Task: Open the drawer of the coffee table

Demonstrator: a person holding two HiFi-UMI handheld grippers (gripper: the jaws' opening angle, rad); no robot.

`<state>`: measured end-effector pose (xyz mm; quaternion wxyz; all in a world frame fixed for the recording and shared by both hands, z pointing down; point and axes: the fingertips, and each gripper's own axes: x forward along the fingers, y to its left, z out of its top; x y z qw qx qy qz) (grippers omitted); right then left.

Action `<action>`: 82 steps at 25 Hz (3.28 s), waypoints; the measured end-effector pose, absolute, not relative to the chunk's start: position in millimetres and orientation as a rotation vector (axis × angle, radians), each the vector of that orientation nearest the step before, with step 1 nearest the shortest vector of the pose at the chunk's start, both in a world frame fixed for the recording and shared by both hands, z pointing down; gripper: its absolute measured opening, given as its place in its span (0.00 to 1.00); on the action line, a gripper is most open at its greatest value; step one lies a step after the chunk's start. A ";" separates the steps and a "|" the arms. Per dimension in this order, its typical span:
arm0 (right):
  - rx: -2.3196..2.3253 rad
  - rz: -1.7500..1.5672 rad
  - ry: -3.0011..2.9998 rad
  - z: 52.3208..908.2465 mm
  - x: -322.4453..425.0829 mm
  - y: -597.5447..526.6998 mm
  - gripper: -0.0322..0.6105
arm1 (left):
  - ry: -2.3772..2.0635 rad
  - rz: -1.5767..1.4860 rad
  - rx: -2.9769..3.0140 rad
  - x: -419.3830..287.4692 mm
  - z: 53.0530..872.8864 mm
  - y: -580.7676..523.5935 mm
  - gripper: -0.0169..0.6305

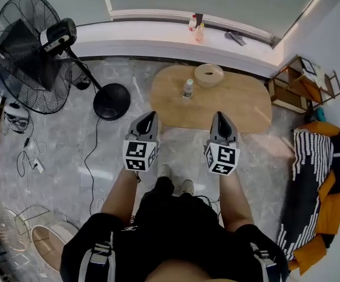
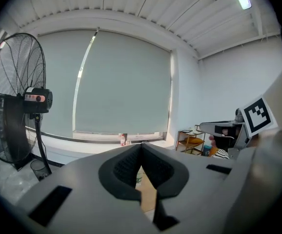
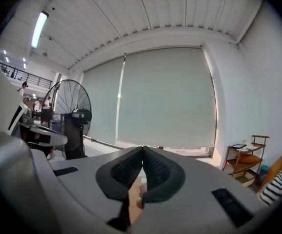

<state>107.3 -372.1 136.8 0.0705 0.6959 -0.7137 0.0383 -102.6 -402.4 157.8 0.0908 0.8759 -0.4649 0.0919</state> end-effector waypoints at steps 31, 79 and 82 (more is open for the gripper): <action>1.890 0.336 -2.168 641.1 156.7 -307.1 0.07 | -1.271 0.387 2.752 -73.2 609.9 -367.9 0.05; 2.055 1.764 -3.046 957.3 308.5 -460.9 0.57 | -1.040 0.215 2.649 -24.0 902.5 -526.1 0.44; 1.979 1.747 -3.142 954.3 310.0 -466.4 0.53 | -1.059 0.234 2.660 -23.9 908.6 -530.9 0.41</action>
